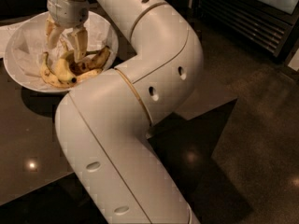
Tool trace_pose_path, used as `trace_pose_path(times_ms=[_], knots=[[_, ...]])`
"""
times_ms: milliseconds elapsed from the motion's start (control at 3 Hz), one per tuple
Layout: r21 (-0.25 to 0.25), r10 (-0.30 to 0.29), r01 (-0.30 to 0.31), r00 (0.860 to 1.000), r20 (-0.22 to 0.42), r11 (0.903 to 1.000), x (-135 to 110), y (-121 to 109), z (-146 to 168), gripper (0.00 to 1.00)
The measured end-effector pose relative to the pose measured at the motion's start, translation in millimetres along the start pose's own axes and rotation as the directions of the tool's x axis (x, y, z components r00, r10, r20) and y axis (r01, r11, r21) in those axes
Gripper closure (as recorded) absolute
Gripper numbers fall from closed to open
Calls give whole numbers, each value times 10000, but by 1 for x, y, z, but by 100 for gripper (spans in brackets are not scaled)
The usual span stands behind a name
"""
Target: Pick banana from white bowl
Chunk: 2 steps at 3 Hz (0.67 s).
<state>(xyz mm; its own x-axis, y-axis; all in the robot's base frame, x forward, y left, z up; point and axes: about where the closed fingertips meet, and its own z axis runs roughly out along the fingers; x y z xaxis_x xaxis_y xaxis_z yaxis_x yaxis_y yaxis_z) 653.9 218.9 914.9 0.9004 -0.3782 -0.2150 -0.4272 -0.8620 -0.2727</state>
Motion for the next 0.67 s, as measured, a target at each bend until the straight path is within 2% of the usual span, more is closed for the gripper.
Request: trace_pose_path(times_ms=[667], knots=[[-128,-89,92,9997,224,9999,-6,-4,9,41]])
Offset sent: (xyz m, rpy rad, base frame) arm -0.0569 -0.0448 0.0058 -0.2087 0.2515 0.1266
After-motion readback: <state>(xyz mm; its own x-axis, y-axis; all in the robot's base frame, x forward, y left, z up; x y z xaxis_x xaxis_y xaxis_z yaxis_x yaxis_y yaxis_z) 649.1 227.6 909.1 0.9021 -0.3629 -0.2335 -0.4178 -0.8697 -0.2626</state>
